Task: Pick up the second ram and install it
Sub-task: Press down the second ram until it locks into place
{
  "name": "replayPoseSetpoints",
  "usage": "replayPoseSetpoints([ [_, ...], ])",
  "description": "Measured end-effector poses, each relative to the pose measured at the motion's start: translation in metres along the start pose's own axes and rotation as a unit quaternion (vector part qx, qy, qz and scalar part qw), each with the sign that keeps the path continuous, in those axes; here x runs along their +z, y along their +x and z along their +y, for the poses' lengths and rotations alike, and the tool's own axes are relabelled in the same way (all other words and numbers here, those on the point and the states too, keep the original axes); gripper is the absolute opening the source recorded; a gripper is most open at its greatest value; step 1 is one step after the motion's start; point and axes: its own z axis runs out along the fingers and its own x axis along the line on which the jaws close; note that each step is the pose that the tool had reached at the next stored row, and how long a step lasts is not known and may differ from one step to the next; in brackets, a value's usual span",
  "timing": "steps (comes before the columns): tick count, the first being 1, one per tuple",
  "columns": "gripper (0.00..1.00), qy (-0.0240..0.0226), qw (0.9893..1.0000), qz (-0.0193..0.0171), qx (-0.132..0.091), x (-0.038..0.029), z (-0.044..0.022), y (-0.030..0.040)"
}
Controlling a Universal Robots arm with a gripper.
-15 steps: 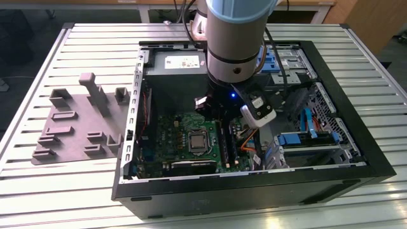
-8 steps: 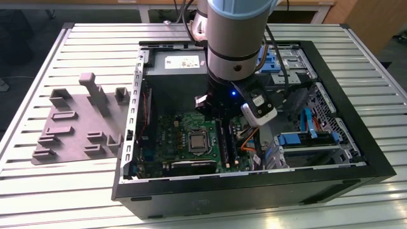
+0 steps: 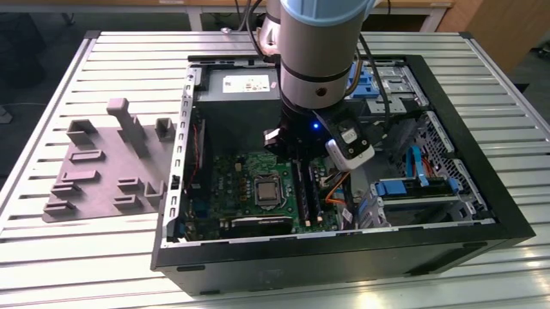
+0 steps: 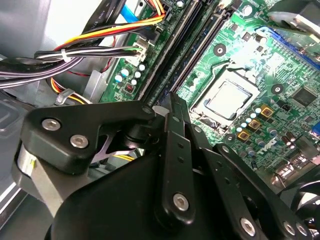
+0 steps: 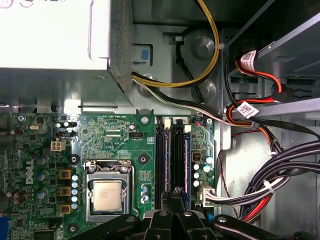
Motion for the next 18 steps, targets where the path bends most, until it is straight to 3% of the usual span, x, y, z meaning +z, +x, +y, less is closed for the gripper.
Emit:
replayPoseSetpoints([
  [6, 0.11, 0.0001, 1.0000, -0.0003, 0.000, -0.0001, 0.0004, 0.0000],
  [18, 0.11, 0.0000, 1.0000, -0.0003, 0.000, 0.0003, 0.0088, 0.0001],
])
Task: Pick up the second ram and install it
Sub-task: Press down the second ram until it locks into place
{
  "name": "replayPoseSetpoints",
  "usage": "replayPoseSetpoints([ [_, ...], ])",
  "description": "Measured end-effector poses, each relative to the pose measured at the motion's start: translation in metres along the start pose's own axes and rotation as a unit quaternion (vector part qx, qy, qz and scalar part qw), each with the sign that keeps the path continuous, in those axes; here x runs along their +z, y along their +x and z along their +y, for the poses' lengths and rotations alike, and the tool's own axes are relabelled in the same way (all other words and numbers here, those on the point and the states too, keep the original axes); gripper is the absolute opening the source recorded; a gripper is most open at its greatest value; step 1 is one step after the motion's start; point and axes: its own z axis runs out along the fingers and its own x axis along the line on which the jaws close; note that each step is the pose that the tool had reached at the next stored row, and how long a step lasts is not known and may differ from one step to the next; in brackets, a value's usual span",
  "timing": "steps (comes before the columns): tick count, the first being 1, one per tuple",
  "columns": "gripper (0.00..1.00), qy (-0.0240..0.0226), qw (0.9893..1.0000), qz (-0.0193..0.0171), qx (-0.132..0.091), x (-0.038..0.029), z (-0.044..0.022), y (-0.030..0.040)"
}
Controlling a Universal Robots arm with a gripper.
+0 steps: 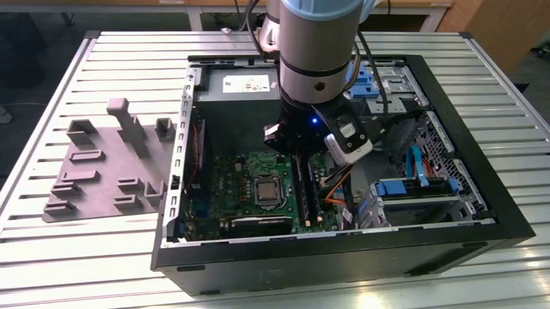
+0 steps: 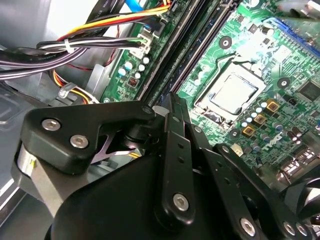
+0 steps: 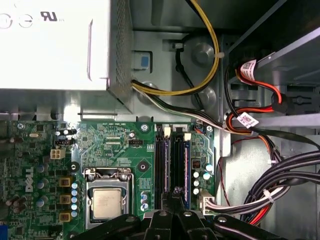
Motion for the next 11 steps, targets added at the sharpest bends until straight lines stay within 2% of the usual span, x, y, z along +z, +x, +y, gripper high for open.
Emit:
replayPoseSetpoints([
  [11, 0.11, 0.0000, 1.0000, 0.0000, 0.000, 0.0002, 0.0034, 0.0000],
])
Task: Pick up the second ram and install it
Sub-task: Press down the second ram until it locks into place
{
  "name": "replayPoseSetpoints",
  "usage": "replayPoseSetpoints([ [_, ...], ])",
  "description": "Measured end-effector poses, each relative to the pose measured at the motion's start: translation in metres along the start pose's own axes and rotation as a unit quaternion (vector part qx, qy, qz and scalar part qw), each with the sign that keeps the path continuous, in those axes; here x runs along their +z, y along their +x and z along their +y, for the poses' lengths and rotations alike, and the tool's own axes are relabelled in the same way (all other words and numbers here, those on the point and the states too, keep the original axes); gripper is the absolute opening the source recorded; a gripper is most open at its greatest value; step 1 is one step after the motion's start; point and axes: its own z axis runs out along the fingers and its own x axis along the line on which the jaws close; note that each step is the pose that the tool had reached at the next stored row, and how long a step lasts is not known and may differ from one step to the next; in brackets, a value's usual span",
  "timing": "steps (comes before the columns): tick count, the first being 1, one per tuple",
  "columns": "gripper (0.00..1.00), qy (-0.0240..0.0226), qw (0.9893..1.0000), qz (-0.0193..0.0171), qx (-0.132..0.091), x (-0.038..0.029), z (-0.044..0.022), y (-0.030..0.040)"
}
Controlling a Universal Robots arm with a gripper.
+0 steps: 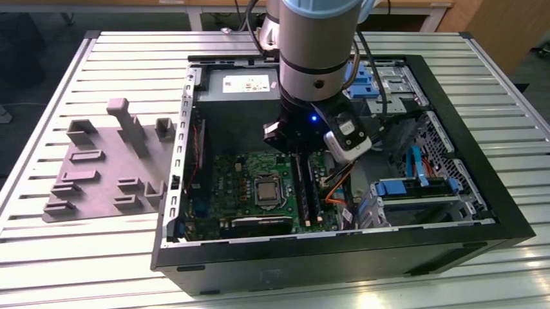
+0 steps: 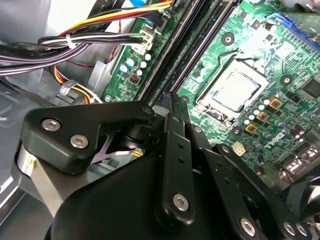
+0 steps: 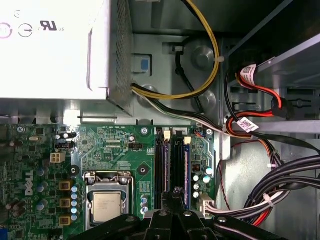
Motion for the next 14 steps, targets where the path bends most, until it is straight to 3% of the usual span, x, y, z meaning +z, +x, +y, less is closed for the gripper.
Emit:
replayPoseSetpoints([
  [14, 0.11, 0.0000, 1.0000, 0.0000, 0.000, 0.0002, 0.0051, 0.0001],
])
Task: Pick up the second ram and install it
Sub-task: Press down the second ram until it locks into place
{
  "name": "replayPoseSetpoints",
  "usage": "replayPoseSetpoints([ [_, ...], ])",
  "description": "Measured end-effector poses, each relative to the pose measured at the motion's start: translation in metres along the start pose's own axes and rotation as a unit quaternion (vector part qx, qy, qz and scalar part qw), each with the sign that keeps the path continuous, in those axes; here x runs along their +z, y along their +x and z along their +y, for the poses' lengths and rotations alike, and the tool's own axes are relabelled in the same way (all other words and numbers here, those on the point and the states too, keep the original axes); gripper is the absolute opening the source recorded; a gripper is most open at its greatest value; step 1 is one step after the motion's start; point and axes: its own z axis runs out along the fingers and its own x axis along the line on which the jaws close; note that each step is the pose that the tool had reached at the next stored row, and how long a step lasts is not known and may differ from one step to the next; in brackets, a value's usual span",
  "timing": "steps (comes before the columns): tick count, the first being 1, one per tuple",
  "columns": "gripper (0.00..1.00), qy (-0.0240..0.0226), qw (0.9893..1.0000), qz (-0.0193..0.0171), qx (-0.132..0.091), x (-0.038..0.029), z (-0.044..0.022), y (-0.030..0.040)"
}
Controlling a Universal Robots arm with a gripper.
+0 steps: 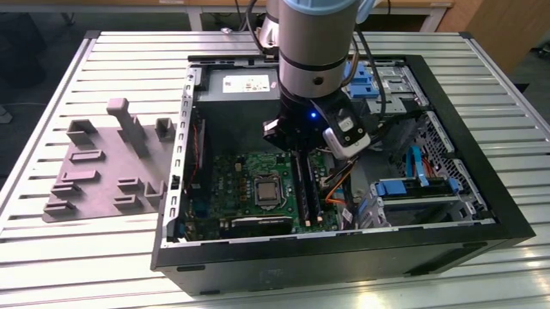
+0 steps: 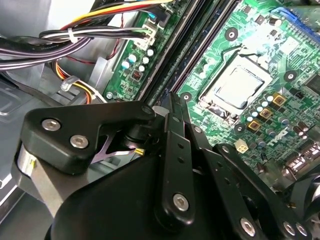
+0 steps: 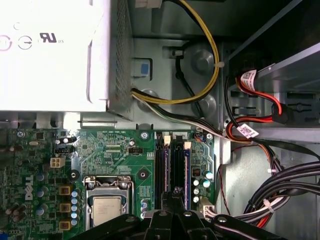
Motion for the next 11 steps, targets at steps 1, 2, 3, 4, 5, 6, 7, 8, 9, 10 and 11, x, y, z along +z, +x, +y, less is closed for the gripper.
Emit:
replayPoseSetpoints([
  [1, 0.11, 0.0000, 1.0000, 0.0000, 0.000, 0.0000, 0.0005, 0.0000],
  [2, 0.11, 0.0000, 1.0000, 0.0000, 0.000, 0.0000, 0.0009, 0.0000],
  [3, 0.11, 0.0000, 1.0000, 0.0000, 0.000, 0.0001, 0.0013, 0.0000],
  [4, 0.11, 0.0000, 1.0000, 0.0000, 0.000, 0.0001, 0.0018, 0.0000],
  [5, 0.11, 0.0000, 1.0000, 0.0000, 0.000, 0.0001, 0.0023, 0.0000],
  [6, 0.11, 0.0000, 1.0000, 0.0000, 0.000, 0.0001, 0.0030, 0.0001],
  [7, 0.11, 0.0000, 1.0000, 0.0000, 0.000, 0.0002, 0.0038, 0.0001],
  [8, 0.11, 0.0000, 1.0000, 0.0000, 0.000, 0.0003, 0.0049, 0.0001],
  [9, 0.11, 0.0000, 1.0000, 0.0000, 0.000, 0.0004, 0.0059, 0.0001],
  [10, 0.11, 0.0000, 1.0000, 0.0000, 0.000, 0.0005, 0.0067, 0.0001],
  [11, 0.11, 0.0000, 1.0000, 0.0000, 0.000, 0.0005, 0.0074, 0.0001],
])
